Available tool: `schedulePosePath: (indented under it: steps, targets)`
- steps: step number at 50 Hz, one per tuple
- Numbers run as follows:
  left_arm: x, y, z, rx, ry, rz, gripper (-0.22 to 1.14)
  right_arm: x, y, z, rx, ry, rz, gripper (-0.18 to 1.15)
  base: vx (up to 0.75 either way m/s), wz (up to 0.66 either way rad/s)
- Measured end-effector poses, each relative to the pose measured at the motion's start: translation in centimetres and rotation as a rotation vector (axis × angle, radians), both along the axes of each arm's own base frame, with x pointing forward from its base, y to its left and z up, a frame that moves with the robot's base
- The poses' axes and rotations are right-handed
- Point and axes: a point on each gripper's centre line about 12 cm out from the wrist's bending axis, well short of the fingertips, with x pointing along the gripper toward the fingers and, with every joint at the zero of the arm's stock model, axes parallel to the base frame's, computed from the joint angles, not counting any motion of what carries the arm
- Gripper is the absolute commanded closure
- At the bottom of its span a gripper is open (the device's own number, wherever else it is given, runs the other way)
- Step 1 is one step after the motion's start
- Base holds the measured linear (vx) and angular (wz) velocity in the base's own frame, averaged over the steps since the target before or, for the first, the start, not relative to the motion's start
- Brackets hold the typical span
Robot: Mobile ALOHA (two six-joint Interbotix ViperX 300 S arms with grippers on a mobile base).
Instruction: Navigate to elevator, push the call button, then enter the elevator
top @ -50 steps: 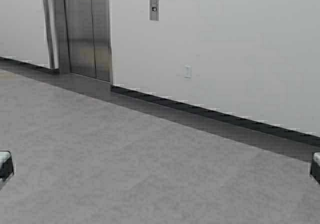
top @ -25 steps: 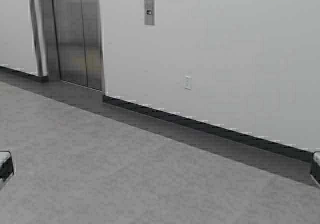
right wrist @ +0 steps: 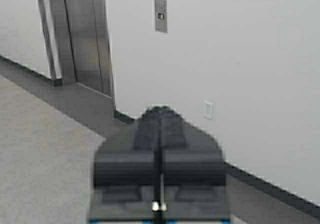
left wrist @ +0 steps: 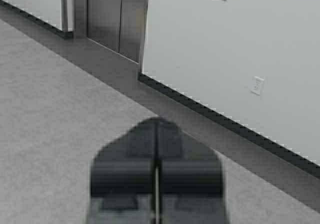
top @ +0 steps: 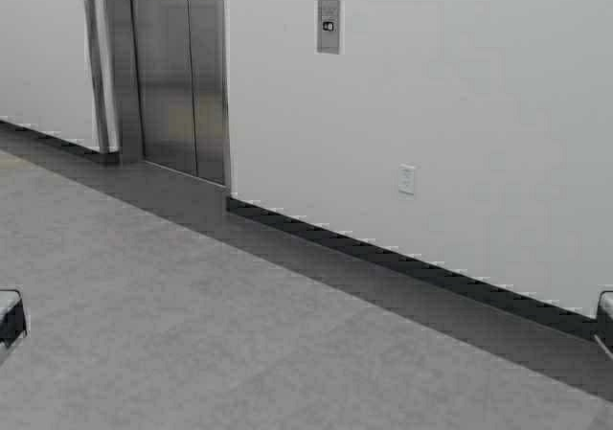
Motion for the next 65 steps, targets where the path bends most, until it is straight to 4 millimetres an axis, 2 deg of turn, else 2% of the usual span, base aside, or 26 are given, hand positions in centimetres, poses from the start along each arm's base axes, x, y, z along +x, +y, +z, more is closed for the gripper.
schedulePosePath:
  steps: [35, 44, 65]
  targets:
    - [0.0, 0.0, 0.0, -0.017, -0.001, 0.000, 0.89, -1.3, 0.0, -0.5, -0.001, -0.023, 0.000, 0.93, 0.64, 0.06]
    - [-0.1, -0.1, -0.4, -0.022, 0.010, -0.004, 0.89, -0.8, 0.0, -0.9, -0.017, 0.006, -0.003, 0.93, 0.62, 0.06]
    - [-0.9, -0.5, -0.1, -0.023, -0.026, -0.024, 0.89, -0.2, 0.0, -1.3, -0.017, 0.042, -0.005, 0.93, 0.59, 0.04]
